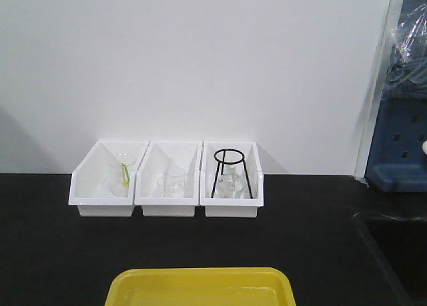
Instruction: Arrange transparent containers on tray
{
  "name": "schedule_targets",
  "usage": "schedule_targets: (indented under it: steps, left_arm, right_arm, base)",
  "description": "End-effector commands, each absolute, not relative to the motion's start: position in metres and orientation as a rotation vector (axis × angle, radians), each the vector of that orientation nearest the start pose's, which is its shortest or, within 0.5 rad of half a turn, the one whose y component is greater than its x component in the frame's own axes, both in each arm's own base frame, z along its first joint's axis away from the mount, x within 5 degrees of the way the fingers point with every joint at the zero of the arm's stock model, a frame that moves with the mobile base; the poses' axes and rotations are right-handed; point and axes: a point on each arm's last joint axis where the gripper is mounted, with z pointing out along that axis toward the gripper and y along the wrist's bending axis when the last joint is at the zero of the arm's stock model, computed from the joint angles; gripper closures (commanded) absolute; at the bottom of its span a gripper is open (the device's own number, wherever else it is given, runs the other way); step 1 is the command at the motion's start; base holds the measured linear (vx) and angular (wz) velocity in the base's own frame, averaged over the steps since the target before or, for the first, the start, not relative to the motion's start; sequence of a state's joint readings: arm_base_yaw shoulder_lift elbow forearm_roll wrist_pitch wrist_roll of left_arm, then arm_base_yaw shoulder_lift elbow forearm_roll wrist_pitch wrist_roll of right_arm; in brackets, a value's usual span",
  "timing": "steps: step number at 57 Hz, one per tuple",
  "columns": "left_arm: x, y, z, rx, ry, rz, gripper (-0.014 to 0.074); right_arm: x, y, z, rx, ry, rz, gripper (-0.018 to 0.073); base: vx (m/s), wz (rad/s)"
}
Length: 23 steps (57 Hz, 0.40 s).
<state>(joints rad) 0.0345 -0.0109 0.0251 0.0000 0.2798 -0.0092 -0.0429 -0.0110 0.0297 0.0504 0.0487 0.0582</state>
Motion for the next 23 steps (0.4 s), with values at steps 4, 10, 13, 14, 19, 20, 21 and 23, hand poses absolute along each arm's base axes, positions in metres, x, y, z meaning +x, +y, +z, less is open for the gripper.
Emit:
schedule_targets:
  steps: [4,10,13,14,19,20,21,23]
  left_arm:
    - [0.0556,0.0018,0.1760,-0.047,1.707,0.007,0.0603]
    - [0.0556,0.0018,0.1760,-0.047,1.707,0.007,0.0603]
    - [0.0556,0.0018,0.1760,-0.047,1.707,0.007,0.0603]
    - [0.0556,0.0018,0.1760,-0.047,1.707,0.007,0.0603]
    - [0.0556,0.0018,0.1760,-0.047,1.707,0.007,0.0603]
    - [0.0556,0.0018,0.1760,-0.047,1.707,0.007,0.0603]
    - [0.0556,0.0018,0.1760,-0.047,1.707,0.007,0.0603]
    - [0.0556,0.0018,0.1760,-0.047,1.707,0.007,0.0603]
  right_arm:
    - [0.0560,-0.0030,0.2046,0.109,1.459,0.037,0.0571]
    - [0.0560,-0.0030,0.2046,0.109,1.459,0.037,0.0571]
    - [0.0560,-0.0030,0.2046,0.109,1.459,0.037,0.0571]
    - [0.0560,-0.0030,0.2046,0.109,1.459,0.037,0.0571]
    - [0.0560,-0.0030,0.2046,0.109,1.459,0.037,0.0571]
    - [0.0560,-0.0030,0.2046,0.109,1.459,0.037,0.0571]
    - [0.0560,-0.0030,0.2046,0.109,1.459,0.037,0.0571]
    - [0.0560,-0.0030,0.2046,0.109,1.459,0.037,0.0571]
  base:
    - [0.00,0.00]
    - [0.00,0.00]
    - [0.00,0.00]
    - [0.00,0.00]
    - [0.00,0.00]
    - [0.00,0.00]
    - [0.00,0.00]
    - [0.00,0.00]
